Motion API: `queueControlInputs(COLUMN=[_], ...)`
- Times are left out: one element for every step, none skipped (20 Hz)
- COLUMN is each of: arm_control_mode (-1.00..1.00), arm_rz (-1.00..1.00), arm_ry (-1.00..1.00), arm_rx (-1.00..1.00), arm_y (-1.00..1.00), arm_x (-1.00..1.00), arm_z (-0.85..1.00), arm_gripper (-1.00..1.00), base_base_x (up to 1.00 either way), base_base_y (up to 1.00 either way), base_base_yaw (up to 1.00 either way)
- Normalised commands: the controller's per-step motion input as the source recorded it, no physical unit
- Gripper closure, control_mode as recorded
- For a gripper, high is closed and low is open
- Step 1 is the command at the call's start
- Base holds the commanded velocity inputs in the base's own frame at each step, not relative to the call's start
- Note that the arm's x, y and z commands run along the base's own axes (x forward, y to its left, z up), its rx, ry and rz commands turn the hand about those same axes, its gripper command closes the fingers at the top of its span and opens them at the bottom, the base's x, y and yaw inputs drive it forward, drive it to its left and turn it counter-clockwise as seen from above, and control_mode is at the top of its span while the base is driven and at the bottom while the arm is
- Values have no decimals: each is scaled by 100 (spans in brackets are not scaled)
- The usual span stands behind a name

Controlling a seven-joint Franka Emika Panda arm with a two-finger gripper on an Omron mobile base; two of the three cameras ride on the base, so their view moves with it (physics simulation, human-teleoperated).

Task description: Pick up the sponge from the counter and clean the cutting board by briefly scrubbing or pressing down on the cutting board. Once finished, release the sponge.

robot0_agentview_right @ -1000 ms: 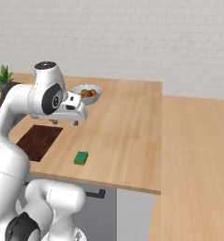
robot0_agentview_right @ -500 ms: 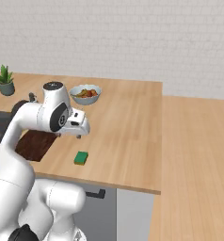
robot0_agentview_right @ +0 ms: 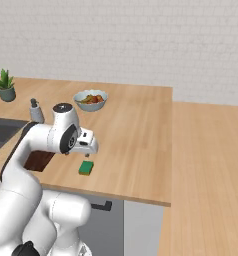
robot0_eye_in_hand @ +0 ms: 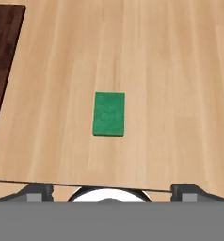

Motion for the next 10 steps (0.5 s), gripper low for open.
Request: queueControlInputs(arm_control_mode=[-100, -100, -100, -100, -100, -100, -100, -100, -100, -100], arm_rz=[0, 0, 0, 0, 0, 0, 0, 0, 0, 0], arm_ry=[1, 1, 2, 3, 3, 3, 1, 1, 0, 0], arm_rx=[0, 0, 0, 0, 0, 1, 1, 2, 2, 2], arm_y=[0, 0, 0, 0, 0, 0, 0, 0, 1, 0], arm_x=[21, 25, 24, 24, 24, 25, 26, 32, 35, 35], arm_z=[-46, -48, -44, -44, -41, -43, -41, -40, -37, -32], arm_gripper=[-100, -100, -100, -100, -100, -100, -100, -100, -100, -100], base_base_x=[0, 0, 0, 0, 0, 0, 0, 0, 0, 0], base_base_y=[0, 0, 0, 0, 0, 0, 0, 0, 0, 0], base_base_yaw=[0, 0, 0, 0, 0, 0, 0, 0, 0, 0])
